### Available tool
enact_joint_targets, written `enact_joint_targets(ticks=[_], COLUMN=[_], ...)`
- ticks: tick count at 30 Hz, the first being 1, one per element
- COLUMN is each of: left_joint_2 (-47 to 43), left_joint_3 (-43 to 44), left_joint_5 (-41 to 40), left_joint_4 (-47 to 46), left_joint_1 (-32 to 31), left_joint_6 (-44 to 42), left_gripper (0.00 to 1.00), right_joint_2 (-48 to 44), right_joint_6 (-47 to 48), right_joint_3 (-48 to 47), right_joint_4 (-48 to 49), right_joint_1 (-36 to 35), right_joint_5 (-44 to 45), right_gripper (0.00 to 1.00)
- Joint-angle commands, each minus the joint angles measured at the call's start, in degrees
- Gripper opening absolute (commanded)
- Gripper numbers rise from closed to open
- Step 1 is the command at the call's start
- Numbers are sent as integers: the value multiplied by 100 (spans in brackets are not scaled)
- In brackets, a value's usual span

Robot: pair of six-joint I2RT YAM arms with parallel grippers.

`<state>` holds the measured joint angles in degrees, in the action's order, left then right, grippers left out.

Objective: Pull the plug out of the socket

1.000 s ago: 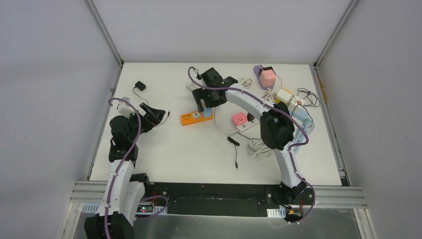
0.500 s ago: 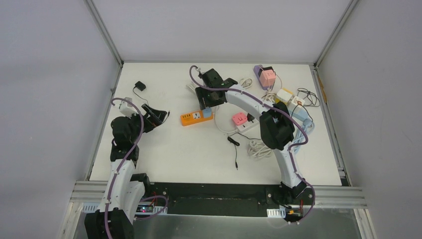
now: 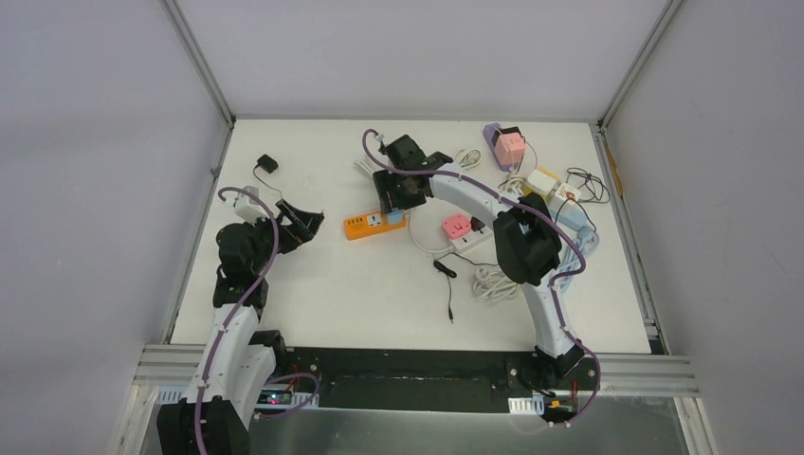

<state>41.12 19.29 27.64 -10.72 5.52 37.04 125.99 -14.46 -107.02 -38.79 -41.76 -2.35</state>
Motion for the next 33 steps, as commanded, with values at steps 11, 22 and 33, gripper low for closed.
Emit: enact_joint_targets(ticks=[11, 22, 33], left_joint_2=[311, 790, 1916], left_joint_3=[4, 32, -153], left_joint_5=[-280, -528, -999], left_joint_4=[-374, -549, -1620], left_joint_1=[-752, -1432, -2571], left_joint_6=[-315, -892, -1493], left_gripper=[95, 94, 95], right_joint_2=[-53, -53, -40], right_joint_6=[721, 2782, 4327], right_joint_3=[-91, -482, -352], right_joint_4=[65, -679, -1053], right_joint_1=[-26, 48, 154], right_joint_5=[-254, -1661, -2837], right_gripper=[32, 5, 0])
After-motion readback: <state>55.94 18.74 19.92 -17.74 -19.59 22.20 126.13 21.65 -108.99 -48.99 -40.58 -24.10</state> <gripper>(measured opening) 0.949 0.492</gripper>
